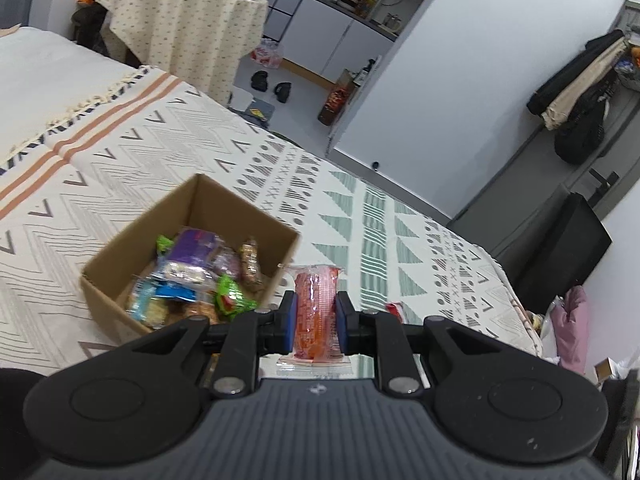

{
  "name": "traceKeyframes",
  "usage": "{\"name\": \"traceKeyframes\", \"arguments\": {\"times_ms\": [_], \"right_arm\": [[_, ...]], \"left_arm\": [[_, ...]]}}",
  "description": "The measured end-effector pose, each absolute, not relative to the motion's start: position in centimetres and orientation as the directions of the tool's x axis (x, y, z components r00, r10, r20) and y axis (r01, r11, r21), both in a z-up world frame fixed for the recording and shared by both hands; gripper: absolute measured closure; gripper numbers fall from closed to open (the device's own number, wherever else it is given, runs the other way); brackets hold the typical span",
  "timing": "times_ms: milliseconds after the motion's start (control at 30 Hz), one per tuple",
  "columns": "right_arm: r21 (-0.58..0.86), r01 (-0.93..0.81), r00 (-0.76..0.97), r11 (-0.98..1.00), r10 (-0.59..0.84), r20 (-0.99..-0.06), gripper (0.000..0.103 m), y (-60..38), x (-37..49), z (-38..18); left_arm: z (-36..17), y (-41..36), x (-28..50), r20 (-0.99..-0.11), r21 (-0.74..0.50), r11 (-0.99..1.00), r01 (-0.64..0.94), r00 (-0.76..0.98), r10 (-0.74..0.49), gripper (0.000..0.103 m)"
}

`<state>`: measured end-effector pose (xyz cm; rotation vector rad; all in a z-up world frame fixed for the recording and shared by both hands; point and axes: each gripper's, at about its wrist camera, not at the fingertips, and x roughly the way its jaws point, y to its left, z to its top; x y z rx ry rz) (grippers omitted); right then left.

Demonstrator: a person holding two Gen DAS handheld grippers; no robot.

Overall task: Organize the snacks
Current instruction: 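Carry the orange packet and white cake packet over the box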

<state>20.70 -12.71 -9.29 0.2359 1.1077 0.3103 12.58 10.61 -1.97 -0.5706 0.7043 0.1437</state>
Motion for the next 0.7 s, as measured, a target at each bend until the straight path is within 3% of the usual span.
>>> {"name": "traceKeyframes", "arguments": {"times_ms": [100, 167, 700], "right_arm": [[0.339, -0.114, 0.392, 0.934, 0.356, -0.848, 0.034, -11.9, 20.8, -10.6], [0.342, -0.109, 0.384, 0.933, 0.357, -0.852, 0.031, -11.5, 21.0, -11.4], [0.324, -0.038, 0.333, 0.945, 0.318, -0.888, 0.025, -9.6, 21.4, -17.2]], "left_arm": [[-1.9, 12.0, 12.3, -0.653, -0.433, 0.835, -0.338, 0.757, -0.032, 0.084], [-2.1, 12.9, 12.3, -0.661, -0.422, 0.833, -0.358, 0.751, -0.012, 0.084], [-5.5, 17.8, 13.5, -0.739, -0.356, 0.812, -0.461, 0.672, 0.058, 0.084]]}}
